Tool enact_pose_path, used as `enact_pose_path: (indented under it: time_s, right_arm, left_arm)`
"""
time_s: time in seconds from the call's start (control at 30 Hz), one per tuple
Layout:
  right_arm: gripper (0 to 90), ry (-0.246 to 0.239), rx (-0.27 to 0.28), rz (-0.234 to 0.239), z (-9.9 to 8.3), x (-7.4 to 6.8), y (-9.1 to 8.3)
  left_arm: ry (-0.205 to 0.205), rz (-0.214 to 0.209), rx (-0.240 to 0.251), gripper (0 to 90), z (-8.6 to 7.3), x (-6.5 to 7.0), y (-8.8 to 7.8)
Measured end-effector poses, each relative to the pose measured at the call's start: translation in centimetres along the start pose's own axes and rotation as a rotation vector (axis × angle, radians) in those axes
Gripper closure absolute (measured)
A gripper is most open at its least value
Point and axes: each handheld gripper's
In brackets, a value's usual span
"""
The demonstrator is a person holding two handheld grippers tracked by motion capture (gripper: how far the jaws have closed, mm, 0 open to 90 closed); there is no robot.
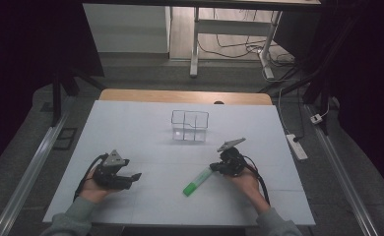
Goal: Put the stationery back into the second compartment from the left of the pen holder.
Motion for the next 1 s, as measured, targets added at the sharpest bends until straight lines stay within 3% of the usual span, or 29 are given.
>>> enact_pose_path:
  time_s: [0.7,1.0]
  right_arm:
    - [89.9,-0.085,-0.036,0.095,0.8,-4.6,2.2]
    - [89.9,-0.094,-0.042,0.103,0.8,-4.9,2.5]
  left_arm:
    - [0.02,-0.007,-0.011,28.6,0.1,0.2,0.0]
    - [0.025,-0.01,-0.019,28.8,0.2,0.4,0.0]
Point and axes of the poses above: each handheld gripper's, and its own axes: y roughly forward along the jaws, z roughly out of its top, x roughly to its right, and after that the axes turned 7 degrees about z, right-handed
